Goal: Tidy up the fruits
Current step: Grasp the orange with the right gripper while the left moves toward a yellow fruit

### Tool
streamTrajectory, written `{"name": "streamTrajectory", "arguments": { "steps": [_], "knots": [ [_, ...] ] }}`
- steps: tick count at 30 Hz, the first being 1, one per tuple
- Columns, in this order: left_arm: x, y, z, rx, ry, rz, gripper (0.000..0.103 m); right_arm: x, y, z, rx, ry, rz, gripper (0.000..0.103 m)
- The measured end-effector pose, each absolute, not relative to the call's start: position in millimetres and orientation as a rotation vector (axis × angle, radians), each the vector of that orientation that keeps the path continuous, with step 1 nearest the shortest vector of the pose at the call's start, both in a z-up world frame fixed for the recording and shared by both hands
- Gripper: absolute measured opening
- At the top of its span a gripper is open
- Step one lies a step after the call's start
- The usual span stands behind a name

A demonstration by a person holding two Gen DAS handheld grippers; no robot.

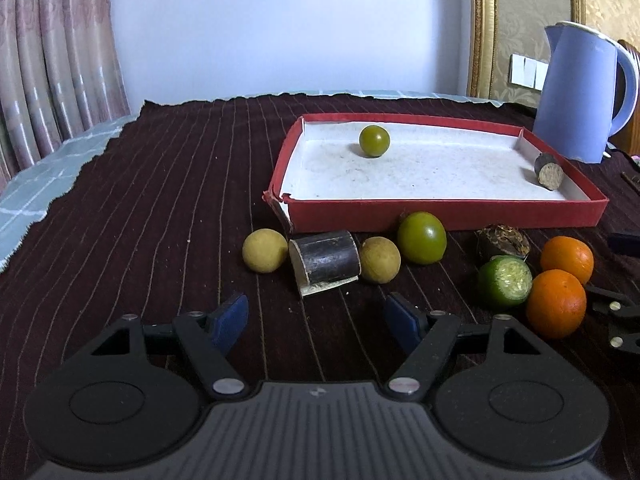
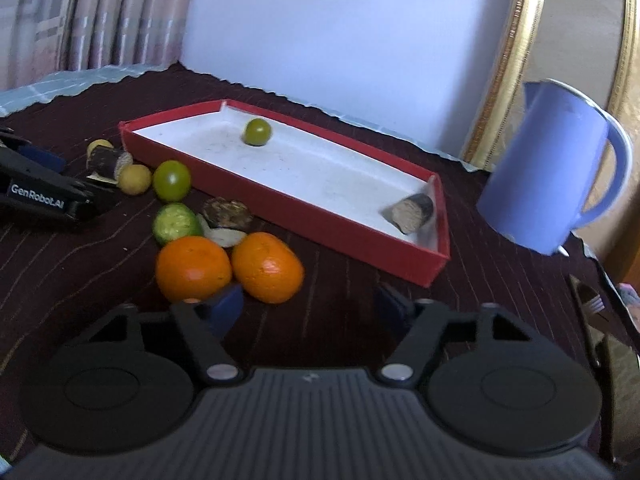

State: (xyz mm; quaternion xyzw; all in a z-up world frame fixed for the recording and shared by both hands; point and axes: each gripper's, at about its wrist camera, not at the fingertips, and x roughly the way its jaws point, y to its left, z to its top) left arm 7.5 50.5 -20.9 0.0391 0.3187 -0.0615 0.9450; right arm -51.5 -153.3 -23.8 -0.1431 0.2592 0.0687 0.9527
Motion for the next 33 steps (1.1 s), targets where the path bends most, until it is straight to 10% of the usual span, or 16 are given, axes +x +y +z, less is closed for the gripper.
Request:
{"name": "streamTrajectory", "arguments": {
  "steps": [8, 10, 33],
  "knots": [
    [7, 51, -21, 0.072, 0.656, -0.125, 0.084, -33, -133, -25, -0.414, 0.526, 0.215, 0.060],
    [7, 52, -21, 0.067, 0.658, -0.126, 0.084, -30, -135, -24, -0.360, 0.541, 0.257, 0.038],
    [15, 94, -6, 0.082, 0.638, -0.151, 0.083, -49, -176, -28, -0.101, 0.501, 0.157, 0.037]
  ]
}}
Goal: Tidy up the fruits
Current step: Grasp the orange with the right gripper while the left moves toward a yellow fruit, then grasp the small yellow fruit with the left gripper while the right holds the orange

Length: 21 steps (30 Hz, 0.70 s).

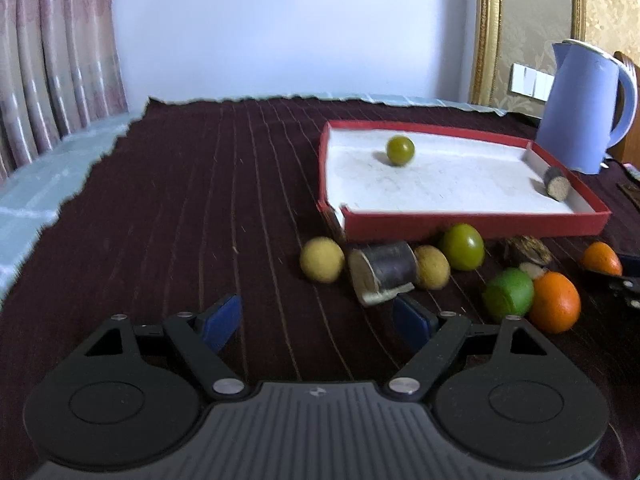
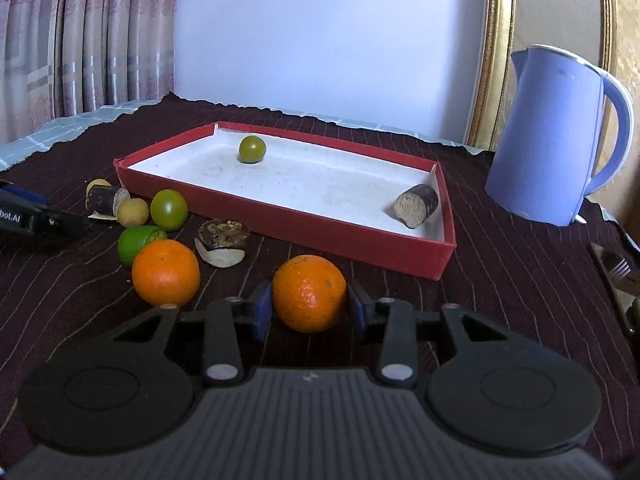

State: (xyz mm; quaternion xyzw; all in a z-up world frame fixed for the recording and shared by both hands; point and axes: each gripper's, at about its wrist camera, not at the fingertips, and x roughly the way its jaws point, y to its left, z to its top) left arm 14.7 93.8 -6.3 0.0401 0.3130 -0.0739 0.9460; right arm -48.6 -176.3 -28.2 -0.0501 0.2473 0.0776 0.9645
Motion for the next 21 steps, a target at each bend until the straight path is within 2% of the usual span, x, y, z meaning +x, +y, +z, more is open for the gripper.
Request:
{"name": "streamTrajectory", "arguments": {
  "steps": [5, 16, 21],
  "knots": [
    [22, 97, 5, 0.162, 0.581, -0.052, 0.083, -49, -178, -29, -0.085, 0.502, 0.161, 0.037],
    [51, 76, -9, 0.271, 0.613, -0.064, 0.082, -49, -180, -29, -0.076, 0.499, 0.154, 0.037],
    [63, 79, -7, 0.224, 0.620, -0.089, 0.066, -49, -181, -29, -0.064, 0.497, 0.154, 0.037]
  ]
}}
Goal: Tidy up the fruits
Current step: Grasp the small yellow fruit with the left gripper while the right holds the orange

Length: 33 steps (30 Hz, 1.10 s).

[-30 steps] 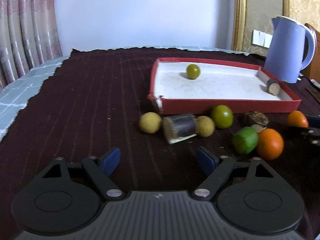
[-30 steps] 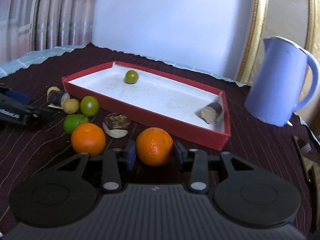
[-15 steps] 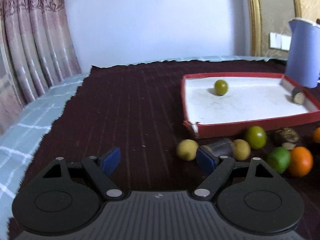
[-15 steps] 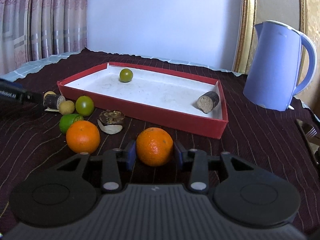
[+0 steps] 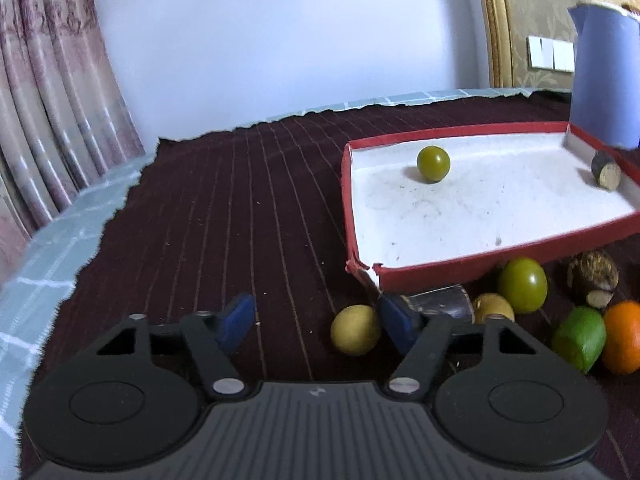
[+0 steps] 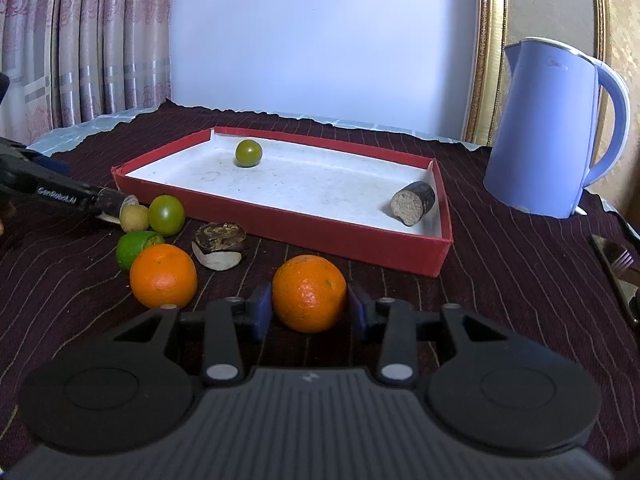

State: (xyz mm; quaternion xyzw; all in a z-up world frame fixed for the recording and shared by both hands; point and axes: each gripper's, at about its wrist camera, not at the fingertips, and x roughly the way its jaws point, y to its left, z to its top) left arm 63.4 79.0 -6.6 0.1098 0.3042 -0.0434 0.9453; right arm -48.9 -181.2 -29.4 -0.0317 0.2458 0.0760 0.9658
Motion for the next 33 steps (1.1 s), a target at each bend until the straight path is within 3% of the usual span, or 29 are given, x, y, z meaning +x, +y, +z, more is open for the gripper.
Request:
{"name": "streamTrajectory", "arguments": {
  "steps": [5, 14, 19, 33],
  "knots": [
    [59, 83, -10, 0.186, 0.610, -0.136, 0.054, -49, -182, -29, -0.060, 0.497, 0.154, 0.037],
    [51, 83, -18, 0.259, 0.628, -0.163, 0.053, -49, -181, -29, -0.064, 0.498, 0.149, 0.037],
    [67, 79, -16, 0.208, 0.668, -0.221, 0.027, -49, -180, -29, -0.067, 0.498, 0.146, 0.037],
    [26, 72, 4, 0.188, 0.576, -0.159, 0.027, -47, -183, -29, -0.047, 0.497, 0.132, 0.037]
  ]
}}
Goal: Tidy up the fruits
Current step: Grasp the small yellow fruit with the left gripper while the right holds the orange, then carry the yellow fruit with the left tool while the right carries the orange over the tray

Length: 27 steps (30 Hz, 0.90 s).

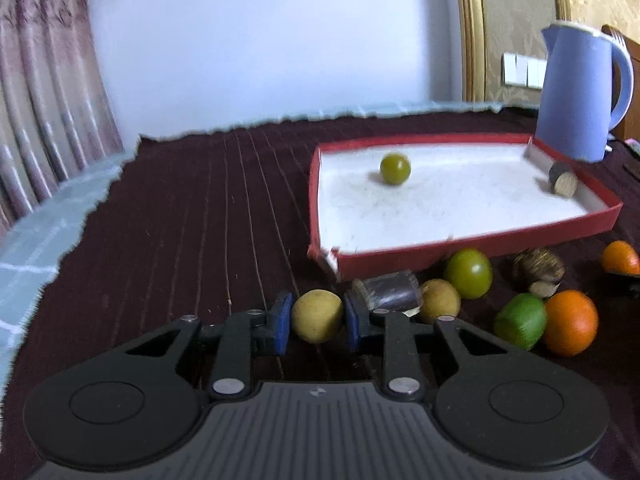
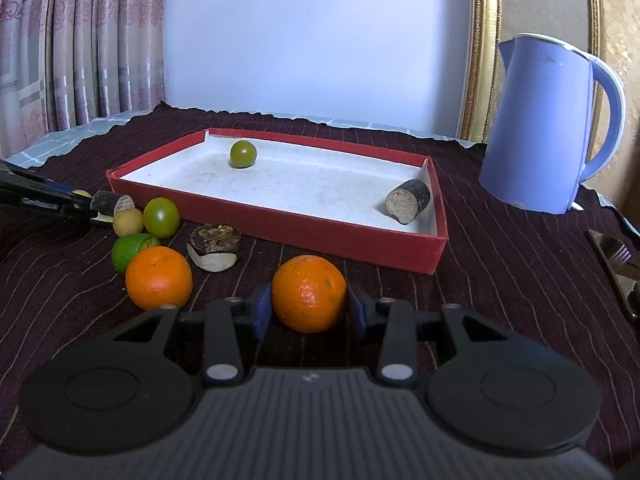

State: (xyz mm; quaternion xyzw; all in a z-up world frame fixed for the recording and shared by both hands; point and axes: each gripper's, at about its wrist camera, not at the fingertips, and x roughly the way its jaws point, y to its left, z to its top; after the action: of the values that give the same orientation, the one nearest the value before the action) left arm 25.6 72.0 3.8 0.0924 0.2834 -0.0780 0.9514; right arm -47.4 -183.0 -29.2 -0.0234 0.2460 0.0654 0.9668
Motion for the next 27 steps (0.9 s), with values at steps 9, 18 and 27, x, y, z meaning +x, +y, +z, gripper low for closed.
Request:
{"name": "streamTrajectory", "arguments": {
  "steps": [9, 18, 27],
  "knots": [
    [7, 28, 15, 0.160, 0.566, -0.201, 0.027, -56, -178, -20, -0.037, 0.465, 0.118, 0.037],
    [8, 9, 8, 0.162, 0.595, -0.154, 0.027, -64, -177, -10, -0.050, 0.434, 0.090, 0.037],
    [22, -1, 11, 0.133, 0.614, -0.095, 0.027, -64, -176, -4, -0.028, 0.410, 0.095, 0.037]
  ]
}}
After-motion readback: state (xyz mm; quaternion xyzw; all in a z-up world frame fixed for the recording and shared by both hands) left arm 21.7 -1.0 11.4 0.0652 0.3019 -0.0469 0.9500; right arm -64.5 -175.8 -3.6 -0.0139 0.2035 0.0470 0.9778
